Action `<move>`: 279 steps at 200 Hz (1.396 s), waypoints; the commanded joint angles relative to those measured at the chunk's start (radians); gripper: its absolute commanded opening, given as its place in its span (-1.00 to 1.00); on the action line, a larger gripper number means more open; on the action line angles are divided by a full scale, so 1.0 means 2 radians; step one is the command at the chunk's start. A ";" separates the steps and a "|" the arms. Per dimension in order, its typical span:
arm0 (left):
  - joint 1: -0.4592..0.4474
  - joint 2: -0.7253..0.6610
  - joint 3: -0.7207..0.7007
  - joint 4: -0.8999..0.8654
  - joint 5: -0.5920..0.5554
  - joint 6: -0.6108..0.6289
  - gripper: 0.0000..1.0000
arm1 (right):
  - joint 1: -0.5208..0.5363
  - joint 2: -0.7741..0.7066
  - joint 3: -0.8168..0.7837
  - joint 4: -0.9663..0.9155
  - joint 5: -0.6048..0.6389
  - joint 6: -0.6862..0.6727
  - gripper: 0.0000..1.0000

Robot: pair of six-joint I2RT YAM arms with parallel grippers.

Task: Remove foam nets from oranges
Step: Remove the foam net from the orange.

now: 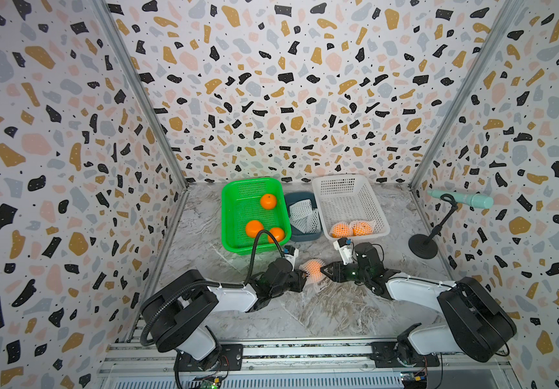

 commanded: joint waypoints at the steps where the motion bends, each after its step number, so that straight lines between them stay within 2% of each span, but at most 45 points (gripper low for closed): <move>1: -0.003 0.006 0.013 0.009 0.001 0.007 -0.31 | -0.002 -0.006 -0.003 0.005 -0.006 -0.001 -0.25; 171: -0.002 0.033 0.029 0.030 0.025 0.002 0.33 | -0.002 -0.009 -0.006 0.007 -0.013 -0.002 -0.28; 232: -0.002 0.041 0.038 0.037 0.033 0.004 0.51 | -0.003 -0.008 -0.004 0.007 -0.016 -0.003 -0.30; 279: -0.003 0.049 0.045 0.045 0.040 0.004 0.56 | -0.003 -0.008 -0.004 0.006 -0.019 -0.004 -0.31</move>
